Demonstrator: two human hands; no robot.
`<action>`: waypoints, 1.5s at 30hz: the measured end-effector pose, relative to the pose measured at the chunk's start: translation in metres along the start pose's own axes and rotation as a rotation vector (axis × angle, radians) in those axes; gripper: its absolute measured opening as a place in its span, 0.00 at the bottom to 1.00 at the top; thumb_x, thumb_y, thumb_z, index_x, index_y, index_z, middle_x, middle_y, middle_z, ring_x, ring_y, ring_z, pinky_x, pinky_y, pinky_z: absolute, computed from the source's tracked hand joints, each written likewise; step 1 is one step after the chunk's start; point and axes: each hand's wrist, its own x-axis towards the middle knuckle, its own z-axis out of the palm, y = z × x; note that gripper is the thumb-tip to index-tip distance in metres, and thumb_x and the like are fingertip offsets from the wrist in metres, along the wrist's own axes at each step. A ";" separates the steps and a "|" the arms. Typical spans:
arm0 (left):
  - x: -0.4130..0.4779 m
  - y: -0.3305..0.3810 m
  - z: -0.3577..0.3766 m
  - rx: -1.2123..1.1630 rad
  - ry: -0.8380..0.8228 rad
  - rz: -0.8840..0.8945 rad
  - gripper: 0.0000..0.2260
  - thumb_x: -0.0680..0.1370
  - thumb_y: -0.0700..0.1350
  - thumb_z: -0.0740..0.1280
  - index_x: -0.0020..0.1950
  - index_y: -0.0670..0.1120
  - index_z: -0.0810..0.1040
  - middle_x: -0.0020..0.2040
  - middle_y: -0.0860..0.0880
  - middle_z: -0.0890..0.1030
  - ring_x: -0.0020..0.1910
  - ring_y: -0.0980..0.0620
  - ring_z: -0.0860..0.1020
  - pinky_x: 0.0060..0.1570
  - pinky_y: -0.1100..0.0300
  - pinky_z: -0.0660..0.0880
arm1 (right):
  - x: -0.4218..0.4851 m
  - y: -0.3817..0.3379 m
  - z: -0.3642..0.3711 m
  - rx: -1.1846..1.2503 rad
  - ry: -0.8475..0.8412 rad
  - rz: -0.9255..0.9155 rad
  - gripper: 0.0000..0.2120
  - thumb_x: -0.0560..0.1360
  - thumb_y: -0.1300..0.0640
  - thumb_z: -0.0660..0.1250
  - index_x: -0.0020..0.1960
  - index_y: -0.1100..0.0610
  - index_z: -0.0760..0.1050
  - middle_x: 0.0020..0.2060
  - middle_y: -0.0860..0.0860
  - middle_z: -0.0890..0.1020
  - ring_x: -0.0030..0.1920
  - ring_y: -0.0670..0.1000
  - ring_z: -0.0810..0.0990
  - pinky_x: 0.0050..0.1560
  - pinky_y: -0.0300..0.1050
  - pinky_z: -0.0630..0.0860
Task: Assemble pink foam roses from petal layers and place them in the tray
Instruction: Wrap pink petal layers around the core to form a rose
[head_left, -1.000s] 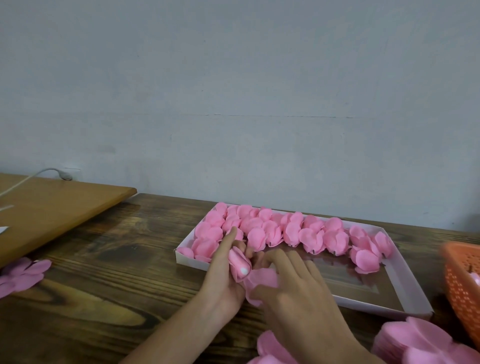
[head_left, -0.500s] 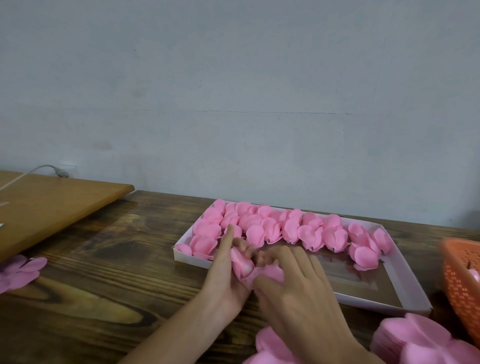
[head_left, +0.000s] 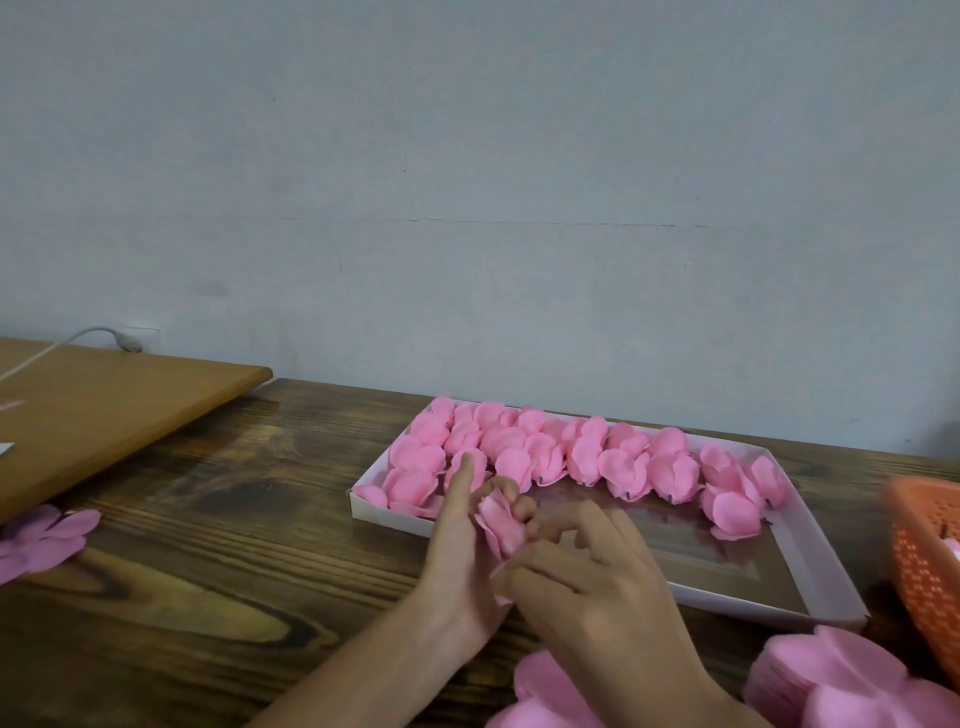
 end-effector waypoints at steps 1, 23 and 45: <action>-0.001 0.000 0.002 -0.002 0.007 -0.003 0.27 0.82 0.64 0.60 0.34 0.45 0.73 0.35 0.47 0.69 0.32 0.48 0.69 0.36 0.56 0.66 | 0.000 0.000 -0.001 -0.003 0.001 -0.005 0.12 0.72 0.65 0.75 0.41 0.48 0.83 0.38 0.42 0.82 0.49 0.52 0.80 0.43 0.45 0.70; -0.011 -0.022 0.001 0.208 -0.142 0.134 0.25 0.76 0.66 0.68 0.30 0.47 0.78 0.31 0.47 0.78 0.33 0.50 0.80 0.37 0.59 0.79 | 0.001 0.000 -0.004 0.216 0.071 0.391 0.20 0.65 0.54 0.80 0.52 0.46 0.76 0.46 0.43 0.69 0.43 0.47 0.74 0.38 0.41 0.71; 0.008 0.009 -0.008 0.162 0.277 0.367 0.29 0.69 0.69 0.66 0.21 0.47 0.75 0.26 0.44 0.77 0.23 0.48 0.79 0.23 0.62 0.74 | 0.008 0.005 -0.003 1.211 -0.407 1.307 0.32 0.60 0.58 0.85 0.57 0.57 0.70 0.31 0.54 0.81 0.30 0.56 0.81 0.31 0.46 0.79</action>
